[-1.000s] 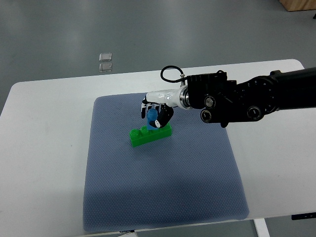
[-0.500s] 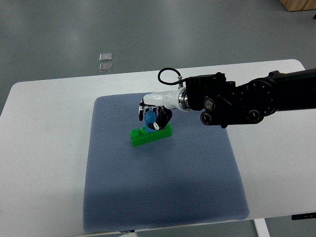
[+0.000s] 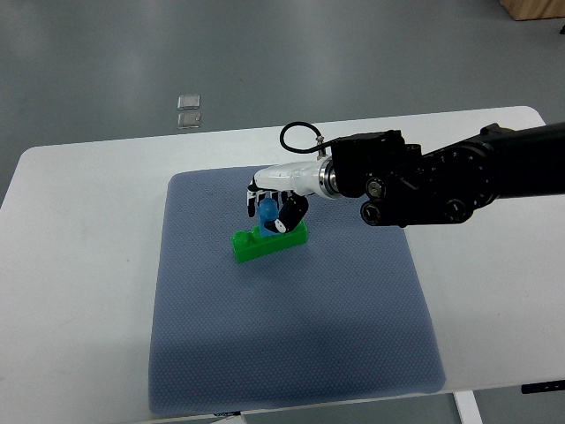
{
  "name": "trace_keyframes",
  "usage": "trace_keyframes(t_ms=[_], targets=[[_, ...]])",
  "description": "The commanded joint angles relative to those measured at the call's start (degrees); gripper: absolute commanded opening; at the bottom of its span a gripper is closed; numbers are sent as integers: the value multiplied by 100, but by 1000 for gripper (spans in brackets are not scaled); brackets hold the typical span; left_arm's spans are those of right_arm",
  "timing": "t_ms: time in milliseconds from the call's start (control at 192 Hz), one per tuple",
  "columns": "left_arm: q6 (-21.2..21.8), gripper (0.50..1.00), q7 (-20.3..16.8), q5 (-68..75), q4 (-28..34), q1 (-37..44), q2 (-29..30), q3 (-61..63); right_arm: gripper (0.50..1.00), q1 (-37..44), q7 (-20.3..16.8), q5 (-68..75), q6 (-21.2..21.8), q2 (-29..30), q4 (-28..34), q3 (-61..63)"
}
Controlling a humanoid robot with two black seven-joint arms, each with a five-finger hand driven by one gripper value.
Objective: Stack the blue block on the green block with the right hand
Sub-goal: 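Press the blue block onto the green block's studs with the right hand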
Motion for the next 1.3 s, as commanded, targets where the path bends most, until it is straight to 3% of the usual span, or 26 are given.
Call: trace_keyframes(t_ms=[0,1296], targets=[[-3,1000,0,0,0,0,0,0,594,-7,31,-38,-15,0,-24,-19],[-3,1000,0,0,0,9,0,0,599,-192,119,-205,-191,-53,-111,-19]])
